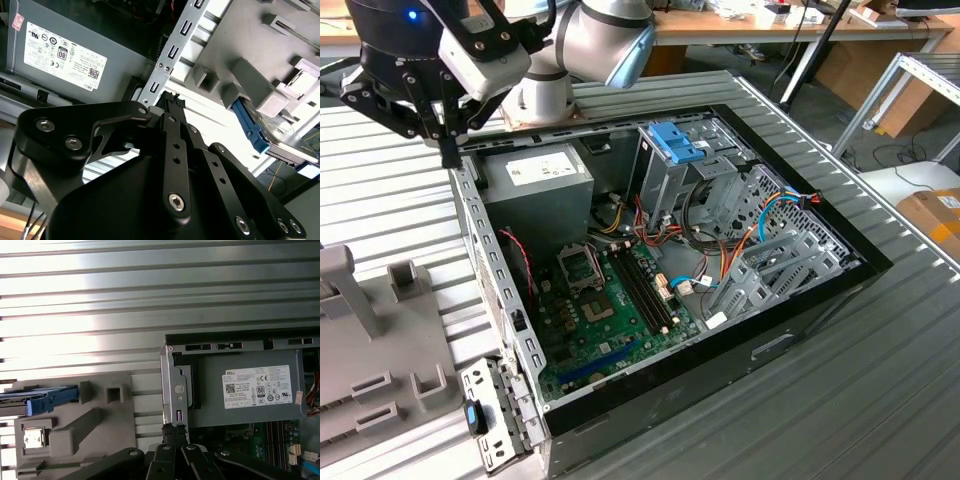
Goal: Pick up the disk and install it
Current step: 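Reach for the disk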
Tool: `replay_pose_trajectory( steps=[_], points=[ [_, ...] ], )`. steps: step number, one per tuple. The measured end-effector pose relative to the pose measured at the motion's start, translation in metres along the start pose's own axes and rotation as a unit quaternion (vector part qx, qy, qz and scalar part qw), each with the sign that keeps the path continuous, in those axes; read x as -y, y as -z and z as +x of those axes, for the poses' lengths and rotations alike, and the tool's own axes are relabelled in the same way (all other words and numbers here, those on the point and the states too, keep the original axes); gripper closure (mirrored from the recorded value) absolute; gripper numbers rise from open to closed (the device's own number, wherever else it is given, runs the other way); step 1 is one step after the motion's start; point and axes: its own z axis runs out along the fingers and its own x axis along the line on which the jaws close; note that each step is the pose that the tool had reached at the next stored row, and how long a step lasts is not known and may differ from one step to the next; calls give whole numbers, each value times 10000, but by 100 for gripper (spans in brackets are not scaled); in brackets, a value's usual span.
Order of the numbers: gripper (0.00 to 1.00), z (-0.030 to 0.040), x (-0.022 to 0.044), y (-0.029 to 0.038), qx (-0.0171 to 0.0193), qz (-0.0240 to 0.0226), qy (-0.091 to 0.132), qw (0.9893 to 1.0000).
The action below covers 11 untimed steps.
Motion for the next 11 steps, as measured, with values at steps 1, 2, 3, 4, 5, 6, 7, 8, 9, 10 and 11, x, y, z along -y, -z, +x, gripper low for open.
replay_pose_trajectory(
  steps=[1, 2, 3, 4, 5, 6, 7, 8, 9, 10, 11],
  points=[
    [89, 2, 0, 0, 0, 0, 0, 10000],
    [89, 4, 0, 0, 0, 0, 0, 10000],
    [89, 8, 1, 0, 0, 0, 0, 10000],
    [89, 17, 1, 0, 0, 0, -1, 10000],
    [89, 24, 2, 1, 0, 0, -1, 10000],
    [89, 29, 2, 1, 0, 0, 0, 10000],
    [89, 31, 2, 1, 0, 0, 0, 10000],
    [89, 33, 3, 1, 0, 0, 0, 10000],
    [89, 36, 3, 1, 0, 0, 0, 10000],
    [89, 38, 3, 1, 0, 0, 0, 10000],
    [89, 40, 3, 1, 0, 0, 0, 10000]
  ],
)
